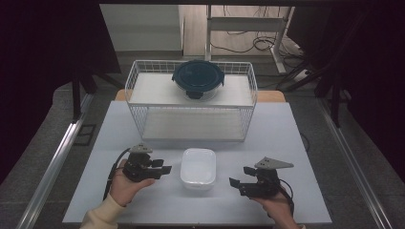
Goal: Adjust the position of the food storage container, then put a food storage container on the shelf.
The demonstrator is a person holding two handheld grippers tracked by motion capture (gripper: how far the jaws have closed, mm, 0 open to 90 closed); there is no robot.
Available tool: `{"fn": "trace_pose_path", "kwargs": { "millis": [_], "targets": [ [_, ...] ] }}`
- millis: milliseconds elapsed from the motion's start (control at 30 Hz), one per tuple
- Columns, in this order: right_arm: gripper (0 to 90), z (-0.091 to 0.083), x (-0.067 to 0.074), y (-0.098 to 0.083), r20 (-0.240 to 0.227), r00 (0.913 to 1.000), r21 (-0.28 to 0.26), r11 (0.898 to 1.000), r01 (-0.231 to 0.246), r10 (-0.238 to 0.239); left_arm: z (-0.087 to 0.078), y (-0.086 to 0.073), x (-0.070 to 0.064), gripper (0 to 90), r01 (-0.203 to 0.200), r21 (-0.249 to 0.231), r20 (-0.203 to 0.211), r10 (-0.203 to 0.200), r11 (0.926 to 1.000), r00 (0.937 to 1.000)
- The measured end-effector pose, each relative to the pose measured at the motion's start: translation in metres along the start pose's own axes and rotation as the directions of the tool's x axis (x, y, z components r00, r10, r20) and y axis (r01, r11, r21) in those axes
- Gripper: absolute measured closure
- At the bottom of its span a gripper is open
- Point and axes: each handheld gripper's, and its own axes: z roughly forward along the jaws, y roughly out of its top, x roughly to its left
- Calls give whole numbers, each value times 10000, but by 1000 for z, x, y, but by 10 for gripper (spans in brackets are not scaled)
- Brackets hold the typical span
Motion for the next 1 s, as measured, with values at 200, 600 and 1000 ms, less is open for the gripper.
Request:
{"fn": "trace_pose_path", "kwargs": {
  "millis": [200,600,1000],
  "targets": [
    [244,-2,-1,1,-36,10000,-95,9999,-85,85,-4,-4,-2,305,339,-198,364,-331,9992,9988],
    [235,-3,4,9,-234,9997,-247,9997,-41,36,-2,1,-6,285,674,-352,794,-644,9971,9948],
    [297,17,7,37,-536,9940,226,9953,-943,954,15,19,5,350,1709,-158,1261,-1676,9852,9778]
  ]
}}
